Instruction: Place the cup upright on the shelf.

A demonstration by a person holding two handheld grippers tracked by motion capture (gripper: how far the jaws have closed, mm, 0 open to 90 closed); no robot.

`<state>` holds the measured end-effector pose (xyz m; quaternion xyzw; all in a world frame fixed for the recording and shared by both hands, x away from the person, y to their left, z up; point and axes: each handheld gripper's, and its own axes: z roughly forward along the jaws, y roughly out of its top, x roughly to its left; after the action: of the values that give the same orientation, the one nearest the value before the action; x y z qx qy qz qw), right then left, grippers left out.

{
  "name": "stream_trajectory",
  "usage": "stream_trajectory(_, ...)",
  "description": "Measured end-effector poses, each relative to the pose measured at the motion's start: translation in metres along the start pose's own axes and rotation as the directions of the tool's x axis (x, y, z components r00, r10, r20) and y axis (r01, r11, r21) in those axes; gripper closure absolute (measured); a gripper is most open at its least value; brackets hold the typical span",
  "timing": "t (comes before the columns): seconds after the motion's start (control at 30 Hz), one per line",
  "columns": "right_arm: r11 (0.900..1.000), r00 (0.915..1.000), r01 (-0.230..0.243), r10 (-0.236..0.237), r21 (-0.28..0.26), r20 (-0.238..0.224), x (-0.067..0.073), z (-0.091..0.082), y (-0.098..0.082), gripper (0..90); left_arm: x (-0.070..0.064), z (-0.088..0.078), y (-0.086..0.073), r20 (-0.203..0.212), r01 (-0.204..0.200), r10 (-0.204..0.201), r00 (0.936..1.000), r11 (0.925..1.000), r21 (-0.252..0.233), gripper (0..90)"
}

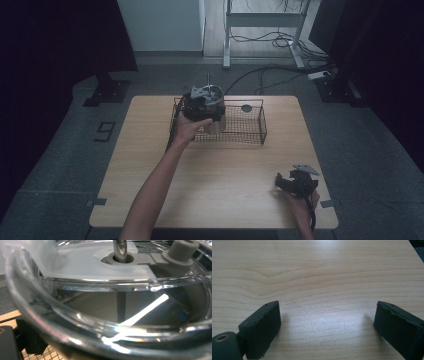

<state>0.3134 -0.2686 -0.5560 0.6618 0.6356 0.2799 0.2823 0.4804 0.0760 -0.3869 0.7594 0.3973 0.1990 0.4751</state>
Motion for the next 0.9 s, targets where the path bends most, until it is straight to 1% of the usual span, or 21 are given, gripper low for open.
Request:
stream_trajectory(0.07,1.000,1.0000,0.000,0.000,0.000,0.000,0.000,0.000,0.000,7.0,0.002,0.003,0.001,-0.008,-0.005,0.005,1.0000,1.0000,0.005,4.2)
stream_trajectory(0.27,1.000,1.0000,0.001,-0.001,-0.001,0.001,0.000,0.000,0.000,7.0,0.008,0.011,0.005,-0.015,0.004,-0.004,0.9999,1.0000,0.003,4.2)
stream_trajectory(0.53,1.000,1.0000,0.001,-0.001,-0.001,0.000,0.000,0.000,0.000,6.9,0.011,0.019,0.007,-0.025,0.005,-0.004,0.9997,0.9999,0.013,4.1)
stream_trajectory(0.73,1.000,1.0000,0.002,-0.002,-0.001,0.001,0.000,0.000,0.000,7.0,0.012,0.033,0.003,-0.057,0.018,-0.016,0.9982,0.9993,0.033,4.1)
stream_trajectory(0.9,1.000,1.0000,0.002,-0.002,-0.001,0.000,0.000,0.000,0.000,7.0,0.014,0.043,-0.002,-0.061,0.025,-0.022,0.9979,0.9984,0.050,4.1)
